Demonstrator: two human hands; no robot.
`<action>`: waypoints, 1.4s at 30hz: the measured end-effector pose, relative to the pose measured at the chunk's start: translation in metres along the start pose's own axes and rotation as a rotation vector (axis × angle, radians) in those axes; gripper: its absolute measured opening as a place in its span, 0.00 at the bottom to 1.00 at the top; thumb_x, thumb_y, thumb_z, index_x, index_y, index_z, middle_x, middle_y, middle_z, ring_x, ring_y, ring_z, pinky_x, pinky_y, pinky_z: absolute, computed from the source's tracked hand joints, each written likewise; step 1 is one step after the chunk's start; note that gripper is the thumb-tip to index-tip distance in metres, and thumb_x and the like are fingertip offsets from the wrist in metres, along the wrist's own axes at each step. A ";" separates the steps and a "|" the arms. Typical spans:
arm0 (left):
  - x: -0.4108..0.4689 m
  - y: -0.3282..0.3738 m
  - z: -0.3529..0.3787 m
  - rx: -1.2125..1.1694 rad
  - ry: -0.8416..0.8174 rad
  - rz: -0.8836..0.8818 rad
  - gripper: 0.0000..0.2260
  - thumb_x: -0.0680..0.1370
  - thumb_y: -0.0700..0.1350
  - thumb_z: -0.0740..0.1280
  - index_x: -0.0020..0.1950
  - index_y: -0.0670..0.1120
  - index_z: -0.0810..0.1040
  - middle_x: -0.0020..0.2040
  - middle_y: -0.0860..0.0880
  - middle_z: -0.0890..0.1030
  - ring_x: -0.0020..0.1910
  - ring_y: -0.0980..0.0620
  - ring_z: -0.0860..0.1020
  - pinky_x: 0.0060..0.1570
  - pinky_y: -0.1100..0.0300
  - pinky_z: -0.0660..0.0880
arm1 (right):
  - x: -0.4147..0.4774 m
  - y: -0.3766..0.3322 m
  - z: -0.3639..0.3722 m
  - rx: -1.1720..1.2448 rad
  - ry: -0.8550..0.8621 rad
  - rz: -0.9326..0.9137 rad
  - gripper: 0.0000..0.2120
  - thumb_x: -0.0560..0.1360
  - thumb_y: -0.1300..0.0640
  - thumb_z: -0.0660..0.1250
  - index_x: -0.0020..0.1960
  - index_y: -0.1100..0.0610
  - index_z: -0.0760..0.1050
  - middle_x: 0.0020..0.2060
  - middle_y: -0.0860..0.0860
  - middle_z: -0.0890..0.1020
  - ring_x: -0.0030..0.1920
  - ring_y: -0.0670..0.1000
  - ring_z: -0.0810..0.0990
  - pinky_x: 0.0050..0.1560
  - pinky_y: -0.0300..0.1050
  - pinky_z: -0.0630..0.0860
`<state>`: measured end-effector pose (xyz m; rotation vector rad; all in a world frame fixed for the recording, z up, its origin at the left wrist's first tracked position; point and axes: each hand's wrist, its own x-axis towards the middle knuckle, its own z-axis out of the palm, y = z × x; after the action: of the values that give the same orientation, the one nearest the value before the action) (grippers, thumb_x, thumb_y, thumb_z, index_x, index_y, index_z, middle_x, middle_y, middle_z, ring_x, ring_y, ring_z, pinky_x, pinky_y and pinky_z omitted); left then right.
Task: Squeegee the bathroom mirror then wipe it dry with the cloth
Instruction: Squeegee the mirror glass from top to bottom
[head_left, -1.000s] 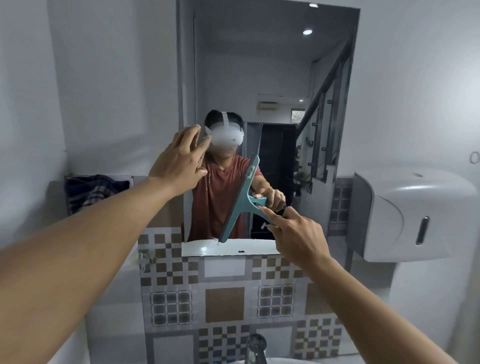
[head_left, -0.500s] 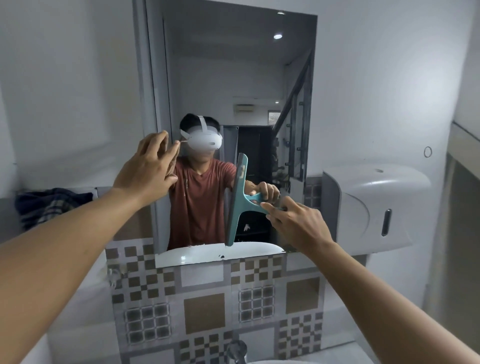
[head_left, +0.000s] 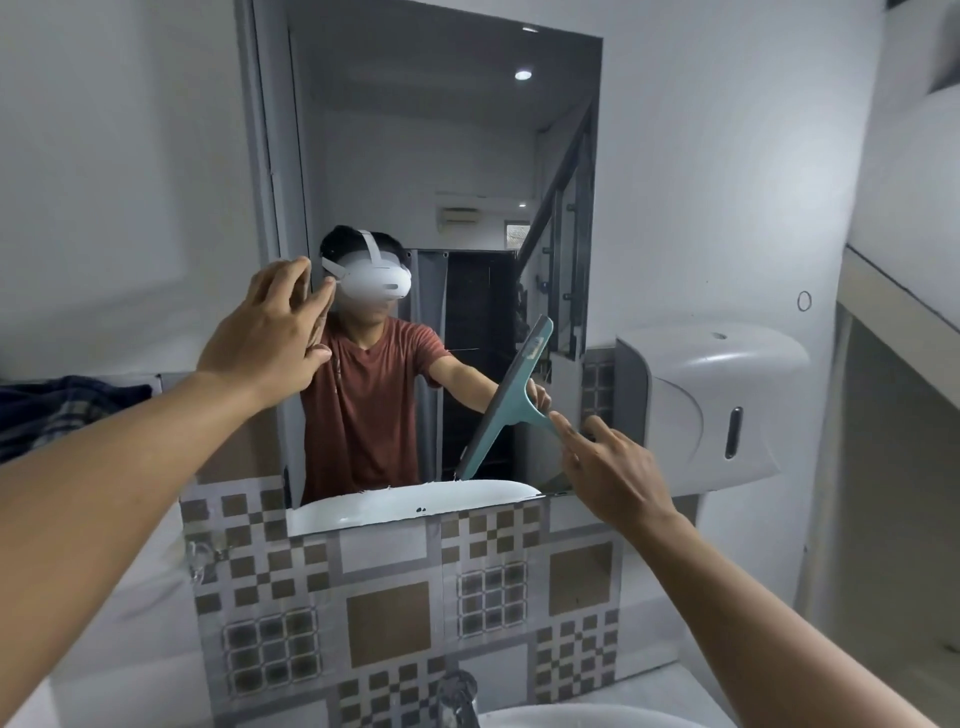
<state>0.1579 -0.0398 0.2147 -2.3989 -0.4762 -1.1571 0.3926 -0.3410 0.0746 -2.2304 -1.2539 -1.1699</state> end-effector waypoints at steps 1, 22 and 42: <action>0.000 0.000 0.000 -0.002 0.002 0.002 0.39 0.68 0.45 0.80 0.76 0.40 0.69 0.74 0.37 0.64 0.74 0.33 0.60 0.52 0.29 0.78 | -0.002 -0.001 0.001 0.004 -0.004 0.010 0.21 0.80 0.58 0.64 0.73 0.55 0.70 0.40 0.54 0.76 0.30 0.53 0.74 0.23 0.48 0.76; -0.012 0.000 0.011 -0.042 0.024 0.044 0.36 0.68 0.42 0.80 0.73 0.39 0.71 0.72 0.35 0.66 0.74 0.33 0.61 0.56 0.30 0.76 | -0.045 -0.052 0.042 0.347 -0.079 0.515 0.22 0.85 0.53 0.53 0.79 0.50 0.61 0.44 0.52 0.74 0.38 0.52 0.74 0.35 0.45 0.69; -0.014 -0.002 0.009 0.024 -0.024 0.090 0.36 0.70 0.44 0.78 0.74 0.38 0.69 0.72 0.35 0.66 0.74 0.34 0.61 0.52 0.29 0.77 | -0.043 -0.148 0.056 1.007 -0.062 0.977 0.21 0.85 0.52 0.53 0.76 0.52 0.66 0.28 0.48 0.74 0.29 0.47 0.71 0.35 0.48 0.70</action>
<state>0.1541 -0.0356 0.1989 -2.3899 -0.3836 -1.0792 0.2867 -0.2474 -0.0089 -1.6548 -0.4046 -0.0312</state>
